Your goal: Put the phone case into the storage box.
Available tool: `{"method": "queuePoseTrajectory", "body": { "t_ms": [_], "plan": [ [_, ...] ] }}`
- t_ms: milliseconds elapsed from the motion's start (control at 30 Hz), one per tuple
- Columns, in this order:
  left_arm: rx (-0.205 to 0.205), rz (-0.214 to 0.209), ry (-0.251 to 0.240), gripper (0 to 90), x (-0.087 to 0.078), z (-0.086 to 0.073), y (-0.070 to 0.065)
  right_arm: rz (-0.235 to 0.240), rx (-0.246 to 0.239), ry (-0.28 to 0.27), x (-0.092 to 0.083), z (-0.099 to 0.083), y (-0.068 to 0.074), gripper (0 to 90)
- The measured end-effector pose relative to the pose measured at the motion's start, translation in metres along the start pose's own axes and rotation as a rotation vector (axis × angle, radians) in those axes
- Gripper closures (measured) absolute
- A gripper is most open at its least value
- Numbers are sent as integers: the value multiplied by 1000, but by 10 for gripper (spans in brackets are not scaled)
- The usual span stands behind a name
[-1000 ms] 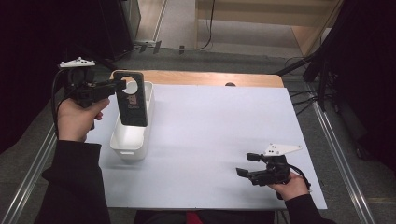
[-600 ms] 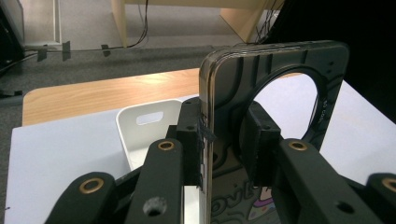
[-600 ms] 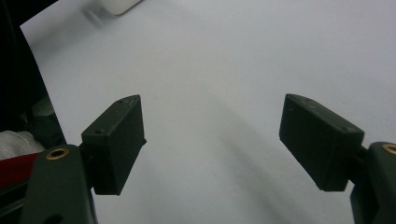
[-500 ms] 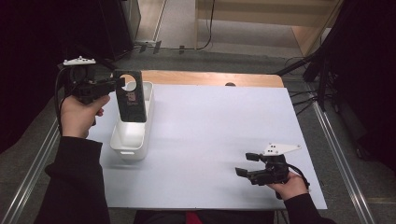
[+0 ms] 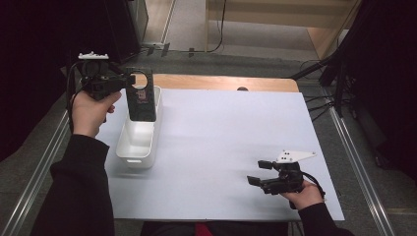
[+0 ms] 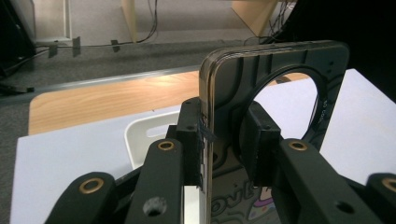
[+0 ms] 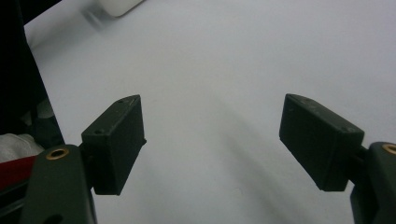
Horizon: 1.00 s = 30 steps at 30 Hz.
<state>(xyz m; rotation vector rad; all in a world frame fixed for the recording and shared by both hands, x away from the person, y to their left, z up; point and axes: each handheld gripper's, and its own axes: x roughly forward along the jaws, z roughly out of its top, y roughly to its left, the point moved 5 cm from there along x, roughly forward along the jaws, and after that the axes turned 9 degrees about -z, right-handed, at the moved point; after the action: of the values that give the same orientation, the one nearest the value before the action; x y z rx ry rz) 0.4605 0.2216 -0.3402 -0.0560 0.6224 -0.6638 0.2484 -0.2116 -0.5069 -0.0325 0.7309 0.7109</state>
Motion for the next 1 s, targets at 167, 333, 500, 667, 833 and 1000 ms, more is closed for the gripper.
{"method": "queuePoseTrajectory", "body": {
  "t_ms": [167,333,500,667,833,1000],
  "plan": [
    [16,7,-2,711,5,2,5,-1,3,4,0,0,-2,214],
    [16,10,-1,711,10,5,10,1,4,5,1,0,-3,214],
    [28,21,-2,711,18,11,11,4,3,3,1,0,-4,214],
    [32,28,-17,711,23,16,14,4,1,5,0,0,-2,214],
    [17,30,-13,711,27,19,21,7,2,1,0,0,-2,214],
    [5,29,-20,711,31,23,24,6,8,-1,-1,-1,-2,214]
  ]
}}
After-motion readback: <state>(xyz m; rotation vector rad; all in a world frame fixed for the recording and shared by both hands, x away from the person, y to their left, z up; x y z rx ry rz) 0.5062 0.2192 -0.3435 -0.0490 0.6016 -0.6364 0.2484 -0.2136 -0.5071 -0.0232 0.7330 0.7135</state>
